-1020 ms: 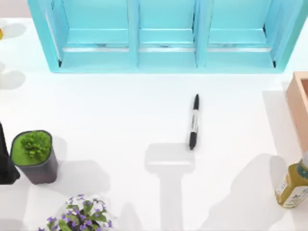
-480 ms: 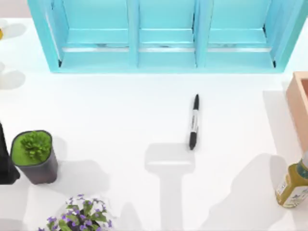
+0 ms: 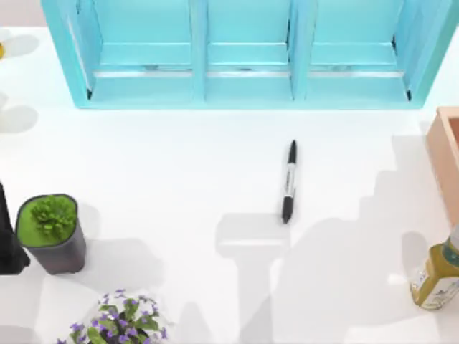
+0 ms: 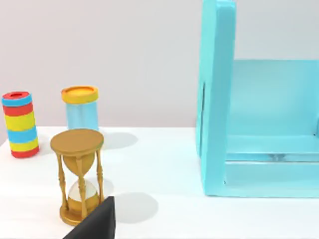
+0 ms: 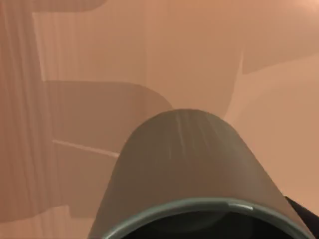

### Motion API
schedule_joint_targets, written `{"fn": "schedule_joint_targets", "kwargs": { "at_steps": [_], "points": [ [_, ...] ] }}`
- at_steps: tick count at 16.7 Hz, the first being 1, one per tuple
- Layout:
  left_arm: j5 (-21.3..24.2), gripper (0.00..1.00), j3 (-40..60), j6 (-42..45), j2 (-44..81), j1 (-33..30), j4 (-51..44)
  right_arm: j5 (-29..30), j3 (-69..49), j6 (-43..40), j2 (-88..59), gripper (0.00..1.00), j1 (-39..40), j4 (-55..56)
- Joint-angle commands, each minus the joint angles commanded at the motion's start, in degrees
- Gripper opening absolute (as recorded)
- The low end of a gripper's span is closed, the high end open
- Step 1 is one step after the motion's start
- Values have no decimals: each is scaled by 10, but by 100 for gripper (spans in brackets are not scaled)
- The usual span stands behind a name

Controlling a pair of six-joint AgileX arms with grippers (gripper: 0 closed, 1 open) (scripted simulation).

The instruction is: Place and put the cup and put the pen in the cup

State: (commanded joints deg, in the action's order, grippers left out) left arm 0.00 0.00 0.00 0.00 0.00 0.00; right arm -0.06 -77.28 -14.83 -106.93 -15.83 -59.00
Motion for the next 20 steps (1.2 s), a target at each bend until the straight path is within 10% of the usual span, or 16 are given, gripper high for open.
{"fn": "schedule_joint_targets", "kwargs": {
  "at_steps": [9, 20],
  "points": [
    [0, 100, 0, 0, 0, 0, 0, 0, -168, 190, 66, 0, 191, -254],
    [0, 100, 0, 0, 0, 0, 0, 10, -168, 271, 11, 0, 266, -183]
  ]
}}
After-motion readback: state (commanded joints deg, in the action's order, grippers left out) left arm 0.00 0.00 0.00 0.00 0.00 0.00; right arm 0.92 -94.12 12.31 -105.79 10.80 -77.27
